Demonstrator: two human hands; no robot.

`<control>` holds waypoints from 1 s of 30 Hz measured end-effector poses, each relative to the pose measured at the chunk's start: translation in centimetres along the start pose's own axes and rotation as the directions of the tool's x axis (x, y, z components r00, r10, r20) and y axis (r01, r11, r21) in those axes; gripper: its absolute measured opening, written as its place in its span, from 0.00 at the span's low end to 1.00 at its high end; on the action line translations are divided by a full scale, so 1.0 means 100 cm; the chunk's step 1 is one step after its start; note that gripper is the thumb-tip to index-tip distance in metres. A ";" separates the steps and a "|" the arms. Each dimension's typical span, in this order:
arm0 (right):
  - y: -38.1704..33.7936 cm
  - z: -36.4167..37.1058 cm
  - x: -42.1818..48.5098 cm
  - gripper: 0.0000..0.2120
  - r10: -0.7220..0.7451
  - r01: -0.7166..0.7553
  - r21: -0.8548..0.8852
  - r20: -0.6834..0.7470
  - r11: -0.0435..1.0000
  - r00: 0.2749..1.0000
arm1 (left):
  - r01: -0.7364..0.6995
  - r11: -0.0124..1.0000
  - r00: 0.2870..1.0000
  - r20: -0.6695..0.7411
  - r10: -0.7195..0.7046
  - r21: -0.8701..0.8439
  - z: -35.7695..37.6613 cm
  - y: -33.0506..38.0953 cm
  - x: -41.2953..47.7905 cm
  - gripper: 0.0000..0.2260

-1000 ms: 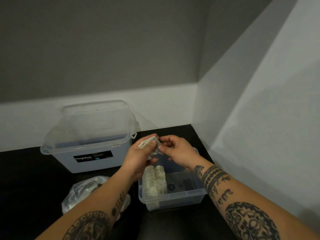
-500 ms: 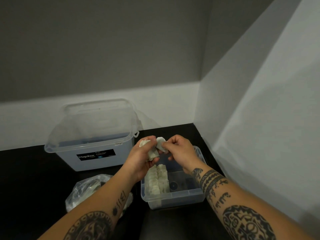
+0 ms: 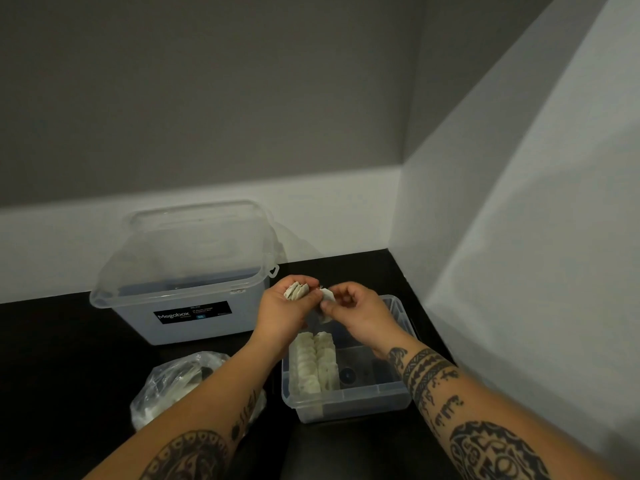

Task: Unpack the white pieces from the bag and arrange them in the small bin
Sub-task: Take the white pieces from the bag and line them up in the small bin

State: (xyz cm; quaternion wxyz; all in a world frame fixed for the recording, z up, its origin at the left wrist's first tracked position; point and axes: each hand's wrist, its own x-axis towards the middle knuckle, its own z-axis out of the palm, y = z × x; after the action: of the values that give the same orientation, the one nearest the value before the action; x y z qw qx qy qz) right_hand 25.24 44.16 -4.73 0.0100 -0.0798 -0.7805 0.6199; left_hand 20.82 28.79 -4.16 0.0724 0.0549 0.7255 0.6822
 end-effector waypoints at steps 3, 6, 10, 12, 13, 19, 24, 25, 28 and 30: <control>-0.003 -0.002 0.001 0.05 -0.058 0.059 0.008 -0.035 0.998 0.998 | 0.002 1.000 1.000 0.010 -0.002 -0.012 0.001 0.000 0.001 0.07; -0.007 -0.003 0.003 0.04 -0.078 0.084 0.060 -0.094 0.995 0.992 | 0.024 0.999 1.000 0.001 -0.024 -0.024 0.001 -0.001 0.003 0.07; -0.008 -0.003 0.003 0.06 -0.088 0.097 0.100 -0.090 0.990 0.992 | 0.027 1.000 1.000 0.006 -0.027 -0.005 -0.002 -0.003 0.002 0.04; -0.006 -0.004 0.003 0.06 -0.069 0.078 0.104 -0.093 0.991 0.993 | 0.026 1.000 1.000 0.011 -0.026 -0.012 -0.003 -0.003 0.002 0.04; -0.004 -0.003 0.003 0.05 -0.055 0.063 0.090 -0.089 0.994 0.995 | 0.031 0.999 0.999 0.015 -0.031 -0.015 -0.004 -0.003 0.002 0.03; 0.001 -0.002 0.004 0.05 -0.016 0.018 0.037 -0.056 0.999 0.998 | 0.080 0.997 0.996 0.040 -0.080 -0.010 -0.005 -0.008 0.002 0.02; 0.005 -0.003 0.005 0.04 0.037 -0.037 -0.015 -0.010 0.999 0.999 | 0.101 0.995 0.994 0.049 -0.102 0.022 -0.007 -0.013 0.001 0.03; 0.007 -0.004 0.006 0.03 0.048 -0.048 -0.031 -0.008 0.998 0.999 | 0.108 0.994 0.993 0.037 -0.109 0.023 -0.008 -0.014 0.001 0.04; 0.014 -0.005 0.005 0.04 0.116 -0.112 -0.103 0.036 0.988 0.993 | 0.118 0.992 0.992 -0.046 -0.116 0.043 -0.013 -0.020 0.004 0.05; 0.021 -0.006 0.004 0.04 0.207 -0.181 -0.226 0.098 0.957 0.973 | 0.116 0.982 0.987 -0.130 -0.097 0.150 -0.017 -0.024 0.007 0.04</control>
State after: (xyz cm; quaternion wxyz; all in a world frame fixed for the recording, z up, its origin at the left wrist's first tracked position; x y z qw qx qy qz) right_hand 25.16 45.29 -6.67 -0.1068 -0.1194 -0.8305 0.5335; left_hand 19.87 27.05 -6.49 0.0597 -0.0204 0.7821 0.6200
